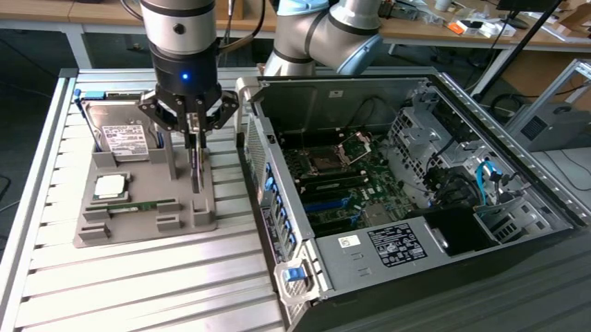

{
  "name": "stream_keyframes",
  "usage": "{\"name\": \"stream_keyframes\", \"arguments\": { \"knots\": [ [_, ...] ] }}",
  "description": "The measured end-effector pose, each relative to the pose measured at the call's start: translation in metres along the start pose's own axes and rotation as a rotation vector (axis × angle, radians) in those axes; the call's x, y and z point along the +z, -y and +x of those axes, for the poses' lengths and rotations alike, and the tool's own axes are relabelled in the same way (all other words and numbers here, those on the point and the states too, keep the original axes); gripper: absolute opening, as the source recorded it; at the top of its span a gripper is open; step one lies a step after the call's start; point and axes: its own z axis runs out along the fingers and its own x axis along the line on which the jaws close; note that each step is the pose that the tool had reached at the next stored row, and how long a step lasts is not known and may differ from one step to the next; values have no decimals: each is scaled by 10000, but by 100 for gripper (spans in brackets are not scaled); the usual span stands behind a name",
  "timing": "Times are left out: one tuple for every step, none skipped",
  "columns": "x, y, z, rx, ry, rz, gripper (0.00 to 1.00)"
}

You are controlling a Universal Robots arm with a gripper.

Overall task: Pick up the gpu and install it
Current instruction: 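Pick up the gpu and move the gpu toward the slot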

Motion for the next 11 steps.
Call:
{"name": "stream_keyframes", "arguments": {
  "knots": [
    [-1, 0, 0, 0, 1, -1, 27],
    [-3, 0, 0, 0, 1, -1, 27],
    [-5, 0, 0, 0, 0, 0, 27],
    [-7, 0, 0, 0, 0, 0, 27],
    [-9, 0, 0, 0, 1, -1, 27],
    [-10, 0, 0, 0, 1, 0, 27],
    [-12, 0, 0, 0, 0, 0, 27],
    [-14, -1, 0, 0, 0, 0, 27],
    [-16, -1, 0, 0, 0, 0, 27],
    [-18, -1, 0, 0, 0, 0, 27],
    [-20, -1, 0, 0, 0, 0, 27]
  ]
}}
